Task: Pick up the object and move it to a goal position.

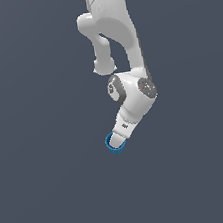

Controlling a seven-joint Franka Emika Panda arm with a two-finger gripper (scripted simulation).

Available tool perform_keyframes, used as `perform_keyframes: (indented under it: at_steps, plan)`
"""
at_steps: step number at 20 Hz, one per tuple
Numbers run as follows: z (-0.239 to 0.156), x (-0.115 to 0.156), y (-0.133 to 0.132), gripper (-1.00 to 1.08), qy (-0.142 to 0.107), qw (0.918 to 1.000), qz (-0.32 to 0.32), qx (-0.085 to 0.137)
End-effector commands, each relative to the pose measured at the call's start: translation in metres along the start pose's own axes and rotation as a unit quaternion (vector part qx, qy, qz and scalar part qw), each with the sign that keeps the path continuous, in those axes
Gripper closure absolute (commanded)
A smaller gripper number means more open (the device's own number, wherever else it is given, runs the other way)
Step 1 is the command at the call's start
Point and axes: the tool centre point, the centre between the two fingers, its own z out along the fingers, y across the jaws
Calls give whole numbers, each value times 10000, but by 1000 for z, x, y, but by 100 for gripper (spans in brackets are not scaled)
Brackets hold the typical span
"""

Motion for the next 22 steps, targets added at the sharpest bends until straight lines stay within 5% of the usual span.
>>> perform_keyframes:
  at_steps: [1, 12, 22]
  plan:
    - [0, 0, 0, 108, 0, 10000, -1, 1]
    - [-37, -20, 29, 108, 105, 9997, 95, -190]
    - [-161, -89, 110, 108, 447, 9951, 390, -795]
